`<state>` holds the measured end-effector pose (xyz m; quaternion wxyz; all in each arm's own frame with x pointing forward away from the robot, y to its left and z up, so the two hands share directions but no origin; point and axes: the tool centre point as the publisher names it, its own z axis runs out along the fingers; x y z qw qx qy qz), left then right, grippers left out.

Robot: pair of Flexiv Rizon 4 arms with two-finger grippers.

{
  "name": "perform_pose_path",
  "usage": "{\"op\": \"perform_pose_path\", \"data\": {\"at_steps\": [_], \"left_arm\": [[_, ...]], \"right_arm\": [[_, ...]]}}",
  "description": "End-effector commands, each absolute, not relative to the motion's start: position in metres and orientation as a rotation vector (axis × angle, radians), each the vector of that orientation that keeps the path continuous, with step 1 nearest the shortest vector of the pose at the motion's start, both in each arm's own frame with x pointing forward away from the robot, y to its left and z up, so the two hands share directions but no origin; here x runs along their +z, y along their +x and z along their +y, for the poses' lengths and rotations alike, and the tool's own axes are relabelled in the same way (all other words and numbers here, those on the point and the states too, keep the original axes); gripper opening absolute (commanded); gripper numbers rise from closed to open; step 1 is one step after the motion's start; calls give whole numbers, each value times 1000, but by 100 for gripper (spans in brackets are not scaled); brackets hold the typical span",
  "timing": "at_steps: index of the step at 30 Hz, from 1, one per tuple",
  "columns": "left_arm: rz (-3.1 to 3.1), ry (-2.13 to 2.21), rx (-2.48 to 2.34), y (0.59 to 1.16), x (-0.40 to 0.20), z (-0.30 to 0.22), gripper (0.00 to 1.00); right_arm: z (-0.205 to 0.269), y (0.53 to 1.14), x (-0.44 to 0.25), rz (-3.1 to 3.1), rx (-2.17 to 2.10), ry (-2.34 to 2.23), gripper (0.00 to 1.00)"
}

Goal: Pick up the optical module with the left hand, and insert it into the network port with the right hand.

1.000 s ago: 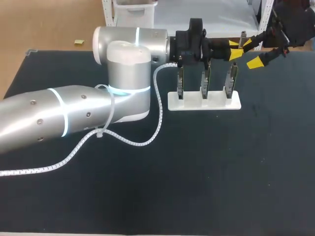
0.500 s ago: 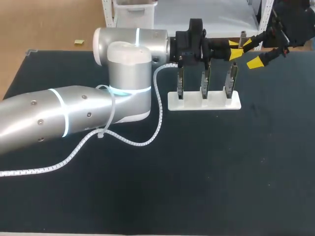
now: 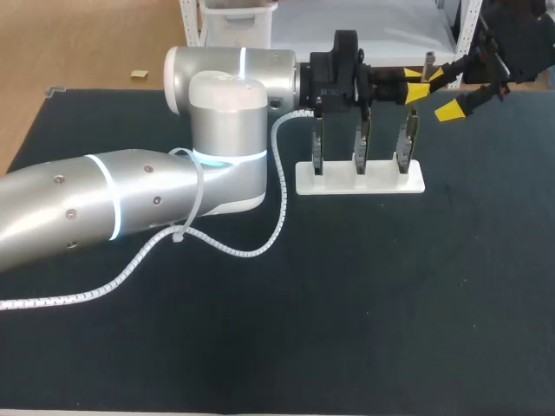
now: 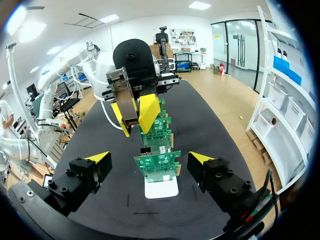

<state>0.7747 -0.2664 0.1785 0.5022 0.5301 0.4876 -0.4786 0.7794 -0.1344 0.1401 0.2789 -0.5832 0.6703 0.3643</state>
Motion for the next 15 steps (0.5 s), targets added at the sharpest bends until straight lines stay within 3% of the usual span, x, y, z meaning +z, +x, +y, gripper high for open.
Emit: {"op": "perform_pose_path", "data": {"at_steps": [1, 15], "left_arm": [[1182, 1286, -1156, 773, 179, -267, 0], [1190, 1292, -1162, 771, 176, -268, 0]], "right_arm": [[-134, 777, 140, 1799, 971, -1562, 100], [-134, 777, 140, 1799, 971, -1562, 100]]}}
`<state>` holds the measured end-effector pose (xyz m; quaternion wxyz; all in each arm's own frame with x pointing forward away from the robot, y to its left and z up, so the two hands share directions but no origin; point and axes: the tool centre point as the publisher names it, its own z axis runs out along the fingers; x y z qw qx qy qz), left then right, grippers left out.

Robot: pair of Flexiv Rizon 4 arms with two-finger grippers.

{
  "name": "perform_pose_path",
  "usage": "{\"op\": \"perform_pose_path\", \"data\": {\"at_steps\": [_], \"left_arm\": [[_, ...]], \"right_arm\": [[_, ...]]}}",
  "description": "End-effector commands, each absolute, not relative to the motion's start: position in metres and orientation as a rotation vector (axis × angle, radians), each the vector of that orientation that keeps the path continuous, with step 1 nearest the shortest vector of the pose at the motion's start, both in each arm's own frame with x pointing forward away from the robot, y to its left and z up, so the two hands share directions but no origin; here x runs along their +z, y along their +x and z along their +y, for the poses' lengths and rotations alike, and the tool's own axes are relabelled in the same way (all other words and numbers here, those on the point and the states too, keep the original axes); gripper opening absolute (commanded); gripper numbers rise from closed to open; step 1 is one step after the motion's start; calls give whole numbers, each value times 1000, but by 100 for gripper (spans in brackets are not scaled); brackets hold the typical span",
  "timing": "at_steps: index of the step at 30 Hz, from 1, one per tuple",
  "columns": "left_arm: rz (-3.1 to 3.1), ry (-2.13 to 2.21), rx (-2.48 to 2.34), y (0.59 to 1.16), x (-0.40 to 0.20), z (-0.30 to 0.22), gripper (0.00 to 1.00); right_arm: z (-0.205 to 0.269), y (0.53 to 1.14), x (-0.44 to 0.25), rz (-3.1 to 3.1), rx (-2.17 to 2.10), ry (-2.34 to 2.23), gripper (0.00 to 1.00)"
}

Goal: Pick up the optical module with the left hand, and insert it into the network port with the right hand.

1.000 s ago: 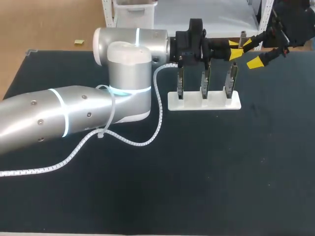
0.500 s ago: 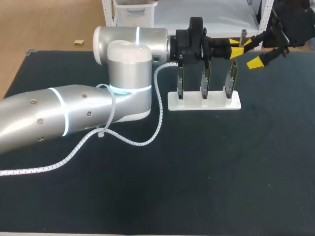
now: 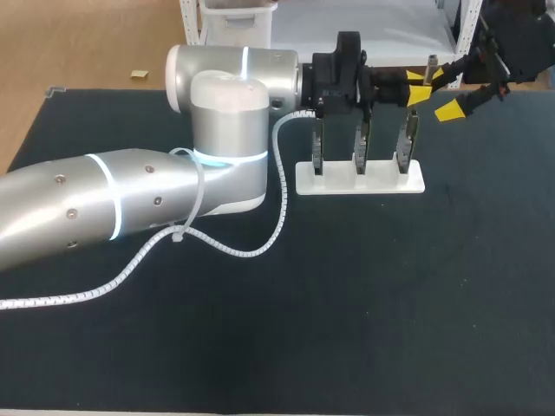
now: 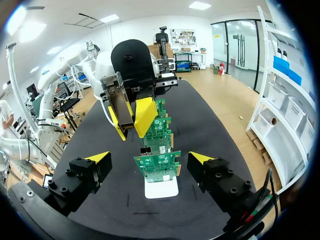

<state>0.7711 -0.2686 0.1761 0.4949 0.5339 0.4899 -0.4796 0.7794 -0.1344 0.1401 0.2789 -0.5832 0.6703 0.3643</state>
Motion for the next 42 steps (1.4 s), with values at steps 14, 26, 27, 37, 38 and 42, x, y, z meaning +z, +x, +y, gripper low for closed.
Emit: {"op": "perform_pose_path", "data": {"at_steps": [14, 26, 27, 37, 38, 42], "left_arm": [[1203, 1285, -1158, 769, 174, -262, 0], [1222, 1279, -1157, 771, 174, -258, 0], [1223, 1278, -1158, 771, 174, -258, 0], [1235, 1277, -1155, 772, 172, -256, 0], [1239, 1273, -1157, 773, 171, -255, 0], [1236, 1279, -1159, 772, 171, -256, 0]], "right_arm": [[-134, 777, 140, 1799, 971, -1562, 100], [-134, 777, 140, 1799, 971, -1562, 100], [-134, 777, 140, 1799, 971, -1562, 100], [-134, 777, 140, 1799, 971, -1562, 100], [-134, 777, 140, 1799, 971, -1562, 100], [-134, 777, 140, 1799, 971, -1562, 100]]}}
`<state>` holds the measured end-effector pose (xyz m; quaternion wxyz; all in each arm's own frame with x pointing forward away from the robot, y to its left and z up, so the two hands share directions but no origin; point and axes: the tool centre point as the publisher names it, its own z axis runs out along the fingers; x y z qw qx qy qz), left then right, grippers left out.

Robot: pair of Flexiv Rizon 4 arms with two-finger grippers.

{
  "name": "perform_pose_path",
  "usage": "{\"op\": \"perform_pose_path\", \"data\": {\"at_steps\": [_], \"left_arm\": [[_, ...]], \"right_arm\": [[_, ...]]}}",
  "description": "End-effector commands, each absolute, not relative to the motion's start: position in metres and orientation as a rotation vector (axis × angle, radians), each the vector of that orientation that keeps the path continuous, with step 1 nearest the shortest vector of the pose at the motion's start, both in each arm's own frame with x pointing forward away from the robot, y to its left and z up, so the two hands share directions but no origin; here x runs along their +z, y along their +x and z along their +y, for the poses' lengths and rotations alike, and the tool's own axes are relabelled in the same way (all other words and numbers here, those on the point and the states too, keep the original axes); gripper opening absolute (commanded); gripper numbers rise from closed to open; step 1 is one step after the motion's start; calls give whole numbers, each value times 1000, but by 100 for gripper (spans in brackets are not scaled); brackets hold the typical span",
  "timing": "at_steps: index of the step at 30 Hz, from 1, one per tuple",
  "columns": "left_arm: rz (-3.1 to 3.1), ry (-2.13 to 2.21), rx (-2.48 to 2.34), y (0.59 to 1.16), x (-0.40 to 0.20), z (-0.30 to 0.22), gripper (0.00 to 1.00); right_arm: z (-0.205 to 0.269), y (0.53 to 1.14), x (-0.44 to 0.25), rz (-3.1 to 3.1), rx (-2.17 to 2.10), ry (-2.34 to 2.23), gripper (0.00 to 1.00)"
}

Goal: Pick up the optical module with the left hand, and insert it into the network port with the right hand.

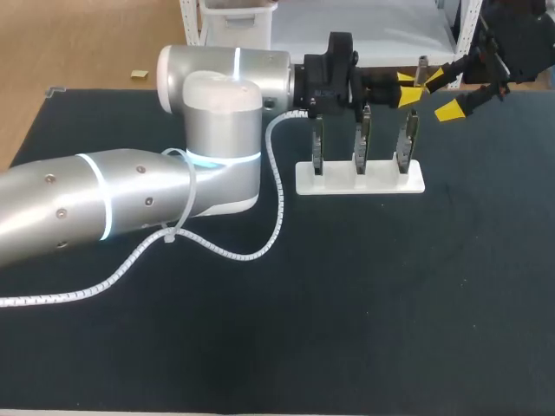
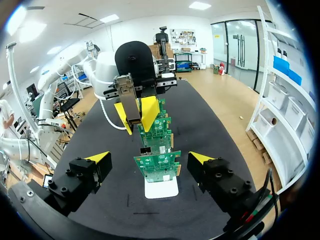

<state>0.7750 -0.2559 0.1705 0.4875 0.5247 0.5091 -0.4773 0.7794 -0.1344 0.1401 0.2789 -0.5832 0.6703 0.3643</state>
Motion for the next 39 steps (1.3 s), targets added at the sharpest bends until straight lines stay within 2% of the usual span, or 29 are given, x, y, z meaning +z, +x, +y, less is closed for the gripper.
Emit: {"op": "perform_pose_path", "data": {"at_steps": [1, 39], "left_arm": [[1234, 1281, -1160, 772, 171, -257, 0], [1231, 1286, -1166, 777, 171, -261, 0]], "right_arm": [[-134, 777, 140, 1799, 971, -1562, 100], [-134, 777, 140, 1799, 971, -1562, 100]]}}
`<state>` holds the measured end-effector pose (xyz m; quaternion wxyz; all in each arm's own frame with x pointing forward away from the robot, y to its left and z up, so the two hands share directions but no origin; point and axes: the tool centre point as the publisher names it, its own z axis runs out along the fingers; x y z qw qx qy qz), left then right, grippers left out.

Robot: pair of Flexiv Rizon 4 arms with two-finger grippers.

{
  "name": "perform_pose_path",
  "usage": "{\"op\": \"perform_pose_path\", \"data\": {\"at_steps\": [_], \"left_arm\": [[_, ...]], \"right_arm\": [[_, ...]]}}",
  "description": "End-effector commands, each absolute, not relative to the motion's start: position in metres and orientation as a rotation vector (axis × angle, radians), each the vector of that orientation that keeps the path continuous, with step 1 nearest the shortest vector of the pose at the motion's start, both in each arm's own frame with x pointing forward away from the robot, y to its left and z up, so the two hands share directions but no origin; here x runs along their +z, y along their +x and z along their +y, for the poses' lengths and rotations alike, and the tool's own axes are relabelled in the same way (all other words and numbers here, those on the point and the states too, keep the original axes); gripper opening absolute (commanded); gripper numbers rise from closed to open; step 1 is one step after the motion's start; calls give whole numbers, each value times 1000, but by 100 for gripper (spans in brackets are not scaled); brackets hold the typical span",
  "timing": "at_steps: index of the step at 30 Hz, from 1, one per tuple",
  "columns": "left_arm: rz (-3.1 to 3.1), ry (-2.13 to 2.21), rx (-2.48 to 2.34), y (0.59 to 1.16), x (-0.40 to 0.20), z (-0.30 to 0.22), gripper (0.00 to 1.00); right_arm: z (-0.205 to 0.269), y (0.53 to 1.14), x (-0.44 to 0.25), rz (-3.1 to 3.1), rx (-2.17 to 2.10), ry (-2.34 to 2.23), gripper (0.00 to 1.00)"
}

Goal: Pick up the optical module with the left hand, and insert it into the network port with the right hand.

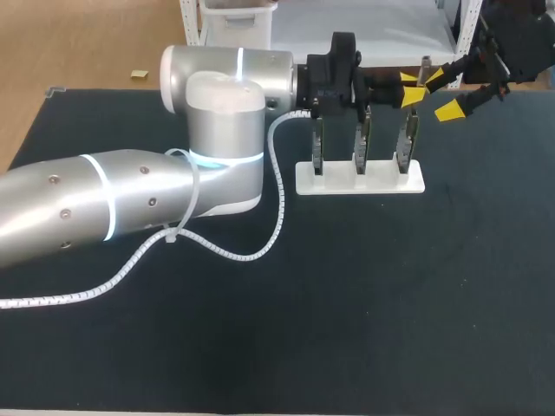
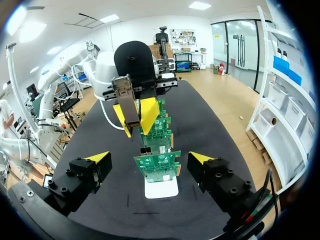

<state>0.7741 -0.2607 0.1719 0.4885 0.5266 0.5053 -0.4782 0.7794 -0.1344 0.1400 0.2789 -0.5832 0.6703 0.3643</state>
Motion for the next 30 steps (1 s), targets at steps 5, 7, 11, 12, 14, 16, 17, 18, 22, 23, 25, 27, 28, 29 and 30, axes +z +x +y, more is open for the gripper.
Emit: {"op": "perform_pose_path", "data": {"at_steps": [5, 7, 11, 12, 14, 16, 17, 18, 22, 23, 25, 27, 28, 29, 30], "left_arm": [[1231, 1287, -1167, 777, 171, -261, 0], [1231, 1287, -1167, 777, 171, -261, 0], [1231, 1287, -1167, 777, 171, -261, 0], [1231, 1287, -1167, 777, 171, -261, 0], [1231, 1287, -1167, 777, 171, -261, 0], [1231, 1287, -1167, 777, 171, -261, 0], [1231, 1287, -1167, 777, 171, -261, 0], [1231, 1287, -1167, 777, 171, -261, 0], [1231, 1287, -1167, 777, 171, -261, 0], [1231, 1287, -1167, 777, 171, -261, 0], [1231, 1287, -1167, 777, 171, -261, 0], [1231, 1287, -1167, 777, 171, -261, 0], [1231, 1287, -1167, 777, 171, -261, 0], [1231, 1287, -1167, 777, 171, -261, 0], [1231, 1287, -1167, 777, 171, -261, 0]], "right_arm": [[-134, 777, 140, 1799, 971, -1562, 100], [-134, 777, 140, 1799, 971, -1562, 100], [-134, 777, 140, 1799, 971, -1562, 100], [-134, 777, 140, 1799, 971, -1562, 100], [-137, 779, 143, 1805, 966, -1534, 100], [-140, 780, 148, 1801, 940, -1533, 100], [-142, 781, 151, 1795, 926, -1527, 100], [-143, 781, 155, 1789, 912, -1524, 100], [-148, 786, 168, 1783, 849, -1465, 100], [-148, 788, 171, 1774, 863, -1447, 100], [-149, 791, 179, 1764, 854, -1424, 100], [-146, 792, 186, 1746, 843, -1431, 100], [-145, 792, 189, 1744, 847, -1426, 100], [-144, 793, 191, 1737, 847, -1424, 100], [-143, 793, 194, 1729, 851, -1424, 100]]}}
